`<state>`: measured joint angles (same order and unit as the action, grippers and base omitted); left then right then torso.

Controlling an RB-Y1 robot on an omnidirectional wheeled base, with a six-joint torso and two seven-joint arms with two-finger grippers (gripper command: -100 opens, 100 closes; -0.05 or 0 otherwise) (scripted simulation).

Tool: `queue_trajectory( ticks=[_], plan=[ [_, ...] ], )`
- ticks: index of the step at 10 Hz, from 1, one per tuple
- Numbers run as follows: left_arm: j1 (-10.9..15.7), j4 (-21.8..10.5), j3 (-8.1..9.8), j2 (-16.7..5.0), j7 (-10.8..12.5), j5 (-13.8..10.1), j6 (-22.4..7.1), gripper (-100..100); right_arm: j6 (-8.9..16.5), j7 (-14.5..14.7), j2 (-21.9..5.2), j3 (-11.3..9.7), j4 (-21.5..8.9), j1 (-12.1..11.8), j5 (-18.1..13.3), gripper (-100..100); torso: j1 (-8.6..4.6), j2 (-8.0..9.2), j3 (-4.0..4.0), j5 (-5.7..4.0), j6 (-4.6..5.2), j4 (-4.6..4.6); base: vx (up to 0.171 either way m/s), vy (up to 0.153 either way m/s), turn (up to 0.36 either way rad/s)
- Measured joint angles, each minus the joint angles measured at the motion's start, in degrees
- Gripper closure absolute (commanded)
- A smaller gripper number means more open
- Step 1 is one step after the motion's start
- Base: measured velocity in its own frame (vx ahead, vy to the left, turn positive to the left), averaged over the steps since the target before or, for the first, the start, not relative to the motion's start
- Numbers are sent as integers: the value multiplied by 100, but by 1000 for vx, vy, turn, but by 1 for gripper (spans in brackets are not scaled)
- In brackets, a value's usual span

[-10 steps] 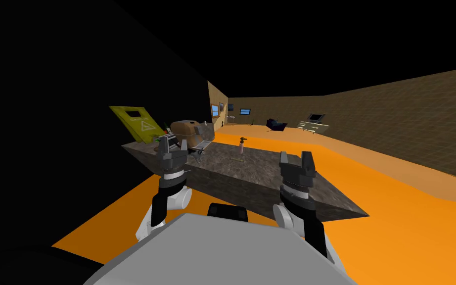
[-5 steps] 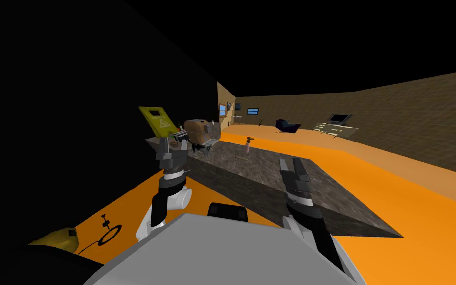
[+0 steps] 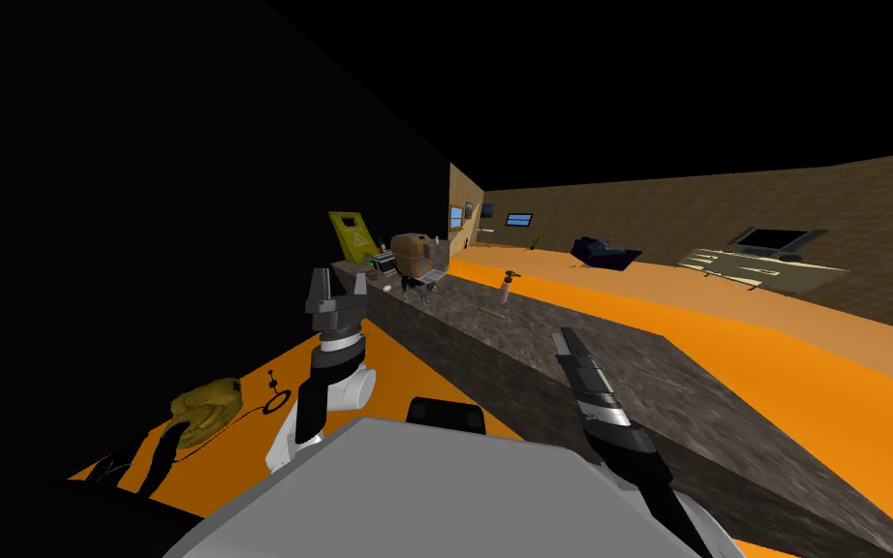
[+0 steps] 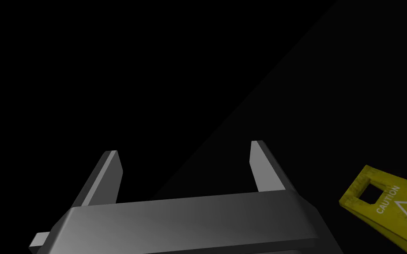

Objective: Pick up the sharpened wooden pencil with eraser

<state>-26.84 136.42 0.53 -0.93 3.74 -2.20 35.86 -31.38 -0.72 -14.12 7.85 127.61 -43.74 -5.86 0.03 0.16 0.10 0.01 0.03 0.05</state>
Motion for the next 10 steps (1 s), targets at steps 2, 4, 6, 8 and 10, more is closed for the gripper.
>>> queue_trajectory(
  ticks=[2, 4, 6, 8, 10],
  plan=[
    [0, 0, 0, 0, 0, 0, 0, 0, 95, -61, -187, 144, -98, -230, -118, -100, -1, -9, -5, 0, -1, -2, -3, 32, 239],
    [1, 0, -1, 0, 0, 0, 0, 0, 188, -85, -434, 284, -247, -608, -348, -100, 2, -13, -7, 1, -6, -3, 2, 37, 313],
    [0, 0, 0, 0, 0, 0, 0, 0, 126, -75, -555, 353, -503, -958, -540, -100, -1, -14, -8, 0, -4, -3, 18, 44, 330],
    [0, 0, 0, 0, 0, 0, 0, 0, 365, -167, -944, 558, -768, -1256, -831, -100, 5, -24, -14, 1, -5, -5, 29, 50, 363],
    [0, 0, 0, 0, 0, 0, 0, 0, 429, -183, -1163, 659, -955, -1584, -1025, -100, -4, -24, -14, 0, -4, -5, 34, 20, 303]
  ],
)
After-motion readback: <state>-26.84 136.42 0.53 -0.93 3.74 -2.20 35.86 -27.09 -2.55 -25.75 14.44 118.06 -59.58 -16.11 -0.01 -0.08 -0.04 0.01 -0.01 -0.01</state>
